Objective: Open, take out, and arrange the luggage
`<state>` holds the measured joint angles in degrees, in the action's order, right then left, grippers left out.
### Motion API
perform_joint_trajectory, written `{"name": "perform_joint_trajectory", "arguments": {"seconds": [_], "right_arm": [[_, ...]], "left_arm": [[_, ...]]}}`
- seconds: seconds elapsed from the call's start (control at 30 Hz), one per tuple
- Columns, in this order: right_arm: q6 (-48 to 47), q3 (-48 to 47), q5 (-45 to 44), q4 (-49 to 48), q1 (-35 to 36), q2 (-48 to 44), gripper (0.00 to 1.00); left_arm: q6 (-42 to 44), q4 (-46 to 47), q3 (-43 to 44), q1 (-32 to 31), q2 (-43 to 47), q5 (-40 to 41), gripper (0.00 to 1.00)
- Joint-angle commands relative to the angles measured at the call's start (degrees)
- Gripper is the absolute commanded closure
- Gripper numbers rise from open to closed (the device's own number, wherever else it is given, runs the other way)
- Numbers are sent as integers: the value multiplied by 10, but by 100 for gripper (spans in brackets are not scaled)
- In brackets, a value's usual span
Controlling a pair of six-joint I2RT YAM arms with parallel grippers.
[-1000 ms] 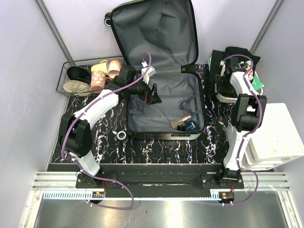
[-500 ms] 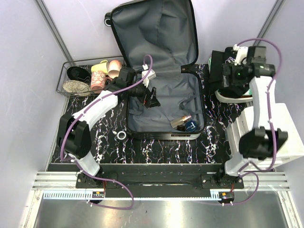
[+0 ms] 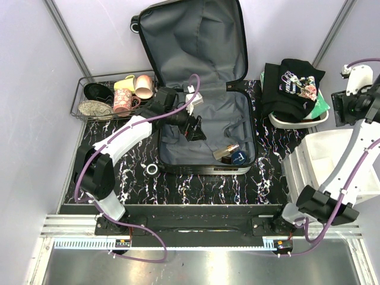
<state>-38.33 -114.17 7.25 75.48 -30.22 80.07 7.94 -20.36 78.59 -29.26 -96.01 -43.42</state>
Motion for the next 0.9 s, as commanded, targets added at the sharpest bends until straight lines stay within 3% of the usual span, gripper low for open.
{"name": "perform_joint_trajectory", "arguments": {"seconds": [0.0, 0.67, 0.87], "right_arm": [[-89, 10, 19, 182, -21, 18, 33], [-45, 226, 21, 100, -26, 10, 34], [-61, 171, 18, 154, -26, -11, 26]], "left_arm": [[15, 9, 13, -5, 21, -28, 1], [43, -16, 33, -2, 17, -18, 1], [42, -36, 58, -1, -1, -18, 1]]}}
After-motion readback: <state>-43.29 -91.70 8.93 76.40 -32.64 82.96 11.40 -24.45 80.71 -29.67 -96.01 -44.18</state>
